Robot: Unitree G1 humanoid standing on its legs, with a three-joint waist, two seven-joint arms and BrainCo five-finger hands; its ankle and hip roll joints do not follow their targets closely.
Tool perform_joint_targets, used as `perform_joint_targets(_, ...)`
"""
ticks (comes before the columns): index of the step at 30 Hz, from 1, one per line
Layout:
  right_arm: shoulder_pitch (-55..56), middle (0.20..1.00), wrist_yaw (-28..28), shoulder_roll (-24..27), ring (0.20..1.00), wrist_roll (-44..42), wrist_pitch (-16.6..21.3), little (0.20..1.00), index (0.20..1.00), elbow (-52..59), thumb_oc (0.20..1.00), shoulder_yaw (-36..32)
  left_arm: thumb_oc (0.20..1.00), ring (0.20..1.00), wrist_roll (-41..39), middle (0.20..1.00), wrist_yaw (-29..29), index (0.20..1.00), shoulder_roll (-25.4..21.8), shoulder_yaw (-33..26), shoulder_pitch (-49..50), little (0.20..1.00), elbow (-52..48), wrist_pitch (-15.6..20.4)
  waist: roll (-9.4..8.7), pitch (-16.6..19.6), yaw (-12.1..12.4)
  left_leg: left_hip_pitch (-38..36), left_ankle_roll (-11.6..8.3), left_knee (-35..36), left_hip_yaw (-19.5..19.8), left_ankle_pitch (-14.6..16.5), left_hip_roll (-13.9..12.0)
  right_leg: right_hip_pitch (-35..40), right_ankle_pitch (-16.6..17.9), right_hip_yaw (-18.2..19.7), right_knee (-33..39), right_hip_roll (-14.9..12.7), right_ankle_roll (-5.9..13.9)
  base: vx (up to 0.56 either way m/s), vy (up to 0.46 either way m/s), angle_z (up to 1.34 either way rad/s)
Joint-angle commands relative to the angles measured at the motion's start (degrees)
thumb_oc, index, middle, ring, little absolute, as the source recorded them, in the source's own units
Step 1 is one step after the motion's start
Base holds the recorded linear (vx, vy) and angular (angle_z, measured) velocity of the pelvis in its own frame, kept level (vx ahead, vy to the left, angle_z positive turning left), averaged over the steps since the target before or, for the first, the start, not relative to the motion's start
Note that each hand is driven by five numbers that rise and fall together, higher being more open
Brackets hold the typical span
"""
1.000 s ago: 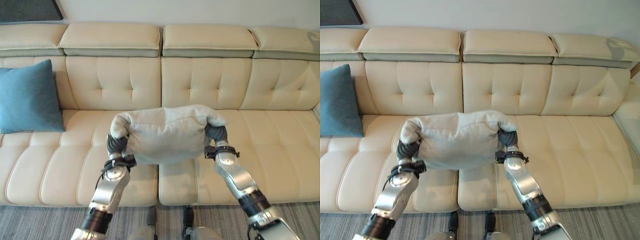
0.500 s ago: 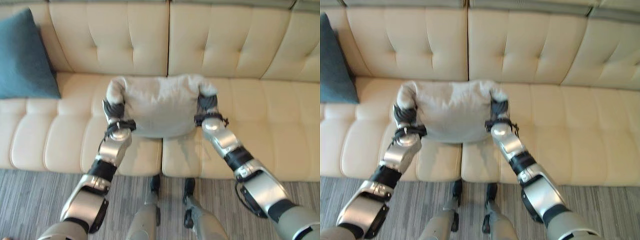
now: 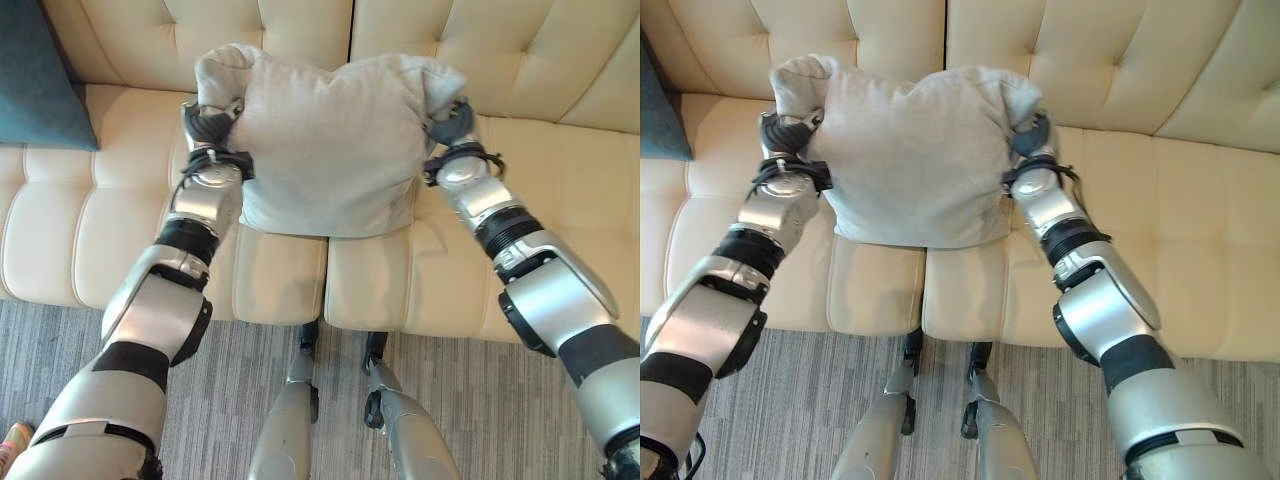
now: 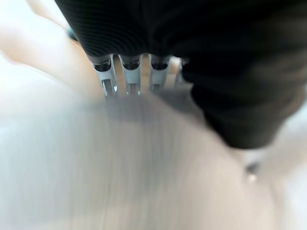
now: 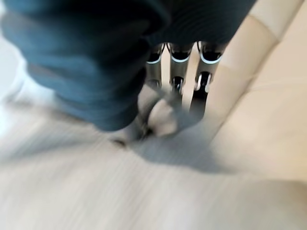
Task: Pick up all the scattered cushions and arrange them neatly on the sofa.
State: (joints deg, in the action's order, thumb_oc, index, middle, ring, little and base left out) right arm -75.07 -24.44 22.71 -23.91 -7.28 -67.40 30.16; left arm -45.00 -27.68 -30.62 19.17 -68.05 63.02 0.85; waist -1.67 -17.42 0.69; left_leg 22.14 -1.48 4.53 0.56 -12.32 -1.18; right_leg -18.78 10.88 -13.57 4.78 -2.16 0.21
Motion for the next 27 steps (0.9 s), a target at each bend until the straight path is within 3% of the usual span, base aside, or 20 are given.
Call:
perform_joint_targets(1,0.7,1.000,1.9,5.2,1.000,-4.1,-1.9,1.000,1.000,-3.6,1.000,-2.5,1.000,1.000,-11.0,1.000,5.0,1.000,-7.1,-2.0,-3.5,1.000,4.7,1.6,-1.85,0.4,0.1,-7.4,-1.30,0.5,-3.7,8.9,2.3,5.6,-9.7,3.2,0.2,-1.6,6.65,0.03,0.019,-0.06)
perform_joint_targets(6,8.4,1.000,3.1,9.6,1.000,-4.5,-1.4,1.000,1.000,-0.6,1.000,-6.9,1.000,1.000,-9.0,1.000,8.6,1.000,-12.5,-6.9,7.0,1.000,3.9,0.3,-2.06,2.4,-0.7,-10.5,-1.30,0.5,-4.8,10.3,2.2,8.0,-10.0,3.6,0.2,-1.4,6.80,0.05,0.026,-0.15)
perform_joint_targets(9,20.7,1.000,5.2,12.4,1.000,-2.0,0.1,1.000,1.000,7.7,1.000,-12.0,1.000,1.000,-2.3,1.000,10.8,1.000,-15.5,-12.4,22.1,1.000,-3.6,0.4,-1.81,4.4,-1.0,-13.0,-0.93,0.5,-5.8,11.2,2.2,10.0,-10.2,4.2,0.2,-1.3,6.81,0.04,0.019,-0.28)
perform_joint_targets(10,26.4,1.000,5.5,12.7,1.000,-0.3,0.5,1.000,1.000,12.7,1.000,-13.6,1.000,1.000,1.7,1.000,10.3,1.000,-15.8,-14.6,29.3,1.000,-11.3,1.6,-1.51,4.6,-1.0,-14.3,-0.89,0.5,-6.0,11.8,2.2,11.3,-10.4,4.3,0.2,-1.3,6.89,0.01,0.020,-0.20)
perform_joint_targets(11,26.4,1.000,5.4,12.7,1.000,-0.3,0.5,1.000,1.000,12.8,1.000,-13.6,1.000,1.000,1.7,1.000,10.3,1.000,-15.8,-14.6,29.3,1.000,-11.3,1.6,-1.53,4.8,-1.0,-14.0,-0.87,0.5,-6.0,11.6,2.2,11.0,-10.2,4.3,0.2,-1.4,6.88,0.01,0.029,-0.13)
perform_joint_targets(12,35.4,1.000,6.4,12.8,1.000,1.6,1.5,1.000,1.000,21.3,1.000,-17.2,1.000,1.000,6.6,1.000,9.8,1.000,-13.9,-18.5,39.9,1.000,-19.9,1.9,-1.15,5.7,-1.0,-15.5,-0.69,0.5,-6.2,12.2,2.3,12.5,-10.6,4.1,0.2,-1.5,6.99,0.00,0.023,-0.06)
perform_joint_targets(13,35.4,1.000,6.4,12.8,1.000,1.6,1.5,1.000,1.000,21.3,1.000,-17.2,1.000,1.000,6.6,1.000,9.7,1.000,-13.9,-18.5,39.9,1.000,-19.9,1.9,-1.17,5.9,-1.0,-15.2,-0.67,0.5,-6.2,12.0,2.3,12.2,-10.5,4.1,0.2,-1.5,6.98,0.00,0.051,-0.06)
perform_joint_targets(14,44.3,1.000,8.7,11.9,1.000,2.7,2.7,1.000,1.000,29.1,1.000,-21.6,1.000,1.000,11.2,1.000,10.0,1.000,-10.8,-21.6,49.3,1.000,-28.0,1.7,-0.81,6.9,-1.2,-15.9,-0.44,0.5,-6.2,12.3,2.5,13.0,-10.6,4.1,0.2,-1.7,7.06,-0.03,0.039,-0.04)
perform_joint_targets(16,51.1,1.000,11.4,10.5,1.000,2.5,3.2,1.000,1.000,33.4,1.000,-25.1,1.000,1.000,16.5,1.000,11.0,1.000,-8.9,-23.6,55.7,1.000,-32.9,0.9,-0.55,8.1,-1.3,-16.7,-0.34,0.5,-6.3,12.6,2.7,13.8,-10.8,3.6,0.2,-2.0,7.26,-0.02,0.048,-0.02)
perform_joint_targets(19,57.2,1.000,13.4,8.3,1.000,3.0,4.3,1.000,1.000,36.1,1.000,-28.7,1.000,1.000,18.6,1.000,12.7,1.000,-3.8,-25.8,61.5,1.000,-33.0,0.0,-0.21,9.6,-1.4,-17.8,-0.10,0.5,-6.2,13.1,3.0,15.0,-10.9,3.4,0.2,-2.2,7.44,-0.03,0.052,0.03)
perform_joint_targets(23,63.1,1.000,14.5,6.4,1.000,4.5,3.6,1.000,1.000,37.9,1.000,-32.0,1.000,1.000,20.6,1.000,15.5,1.000,-0.7,-26.0,66.6,1.000,-33.1,-1.6,0.13,10.8,-1.8,-18.9,0.20,0.5,-6.6,13.6,3.1,16.0,-10.8,3.5,0.2,-2.5,7.68,-0.04,0.061,-0.01)
perform_joint_targets(24,66.1,1.000,14.3,4.4,1.000,4.6,3.7,1.000,1.000,38.3,1.000,-33.5,1.000,1.000,20.2,1.000,16.1,1.000,1.8,-26.0,68.2,1.000,-32.1,-2.3,0.17,10.8,-2.4,-19.2,0.47,0.5,-6.5,13.7,3.4,16.6,-10.3,3.3,0.2,-2.8,7.67,-0.07,0.077,0.02)
perform_joint_targets(27,68.1,1.000,14.3,2.2,1.000,5.0,3.9,1.000,1.000,39.5,1.000,-34.7,1.000,1.000,21.1,1.000,16.5,1.000,3.4,-25.6,69.2,1.000,-31.8,-2.4,0.36,9.6,-3.0,-19.3,0.90,0.5,-6.9,13.8,3.4,16.5,-8.6,3.2,0.2,-3.0,7.86,-0.19,0.079,0.02)
